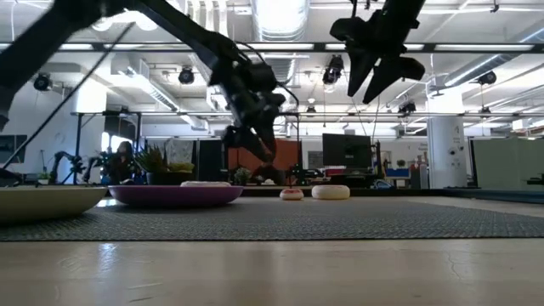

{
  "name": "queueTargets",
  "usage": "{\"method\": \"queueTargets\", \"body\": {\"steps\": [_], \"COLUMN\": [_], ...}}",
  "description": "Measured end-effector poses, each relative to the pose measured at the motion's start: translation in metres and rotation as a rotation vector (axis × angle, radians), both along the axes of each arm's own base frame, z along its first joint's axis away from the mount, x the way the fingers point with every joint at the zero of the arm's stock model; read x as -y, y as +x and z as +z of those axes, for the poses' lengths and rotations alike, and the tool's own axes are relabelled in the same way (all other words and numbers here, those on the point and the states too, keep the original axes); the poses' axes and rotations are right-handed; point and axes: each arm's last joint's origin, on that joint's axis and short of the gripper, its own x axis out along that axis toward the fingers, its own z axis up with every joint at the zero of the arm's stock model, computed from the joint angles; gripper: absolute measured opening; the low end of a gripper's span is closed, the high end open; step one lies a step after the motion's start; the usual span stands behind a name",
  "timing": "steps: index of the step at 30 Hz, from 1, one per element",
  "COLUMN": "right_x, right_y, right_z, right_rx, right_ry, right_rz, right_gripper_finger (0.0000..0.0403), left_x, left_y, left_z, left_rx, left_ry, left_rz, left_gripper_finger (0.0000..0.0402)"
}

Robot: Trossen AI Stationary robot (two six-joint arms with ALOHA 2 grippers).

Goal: Pick & Place donuts
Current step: Put the small red donut on the gray plate

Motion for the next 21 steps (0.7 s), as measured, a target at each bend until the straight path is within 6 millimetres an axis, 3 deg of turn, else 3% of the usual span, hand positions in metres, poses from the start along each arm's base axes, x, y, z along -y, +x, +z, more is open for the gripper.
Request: {"method": "queueTargets", "body": {"steps": [6,12,21], "right_x": [-0.005,-0.005,-0.004], "right_y": [0.001,0.001,0.0], "right_z": [0.0,0.0,0.0], "right_rx": [-0.001,-0.005,-0.013], "right_ry": [-0.002,-0.022,-0.04], "right_rz": [0.015,0.007,0.016], "right_gripper_finger": [0.0176,0.0176,0.0176], "left_x": [-0.03,-0.043,-0.049], "left_y": [0.027,0.046,0.05], "left_z": [-0.017,-0.031,-0.052], "left_rx": [-0.061,-0.073,-0.137], "left_ry": [-0.032,-0.044,-0.05], "left_rz": [-0.005,0.007,0.034], "left_gripper_finger": [0.0138,0.0138,0.0138]}}
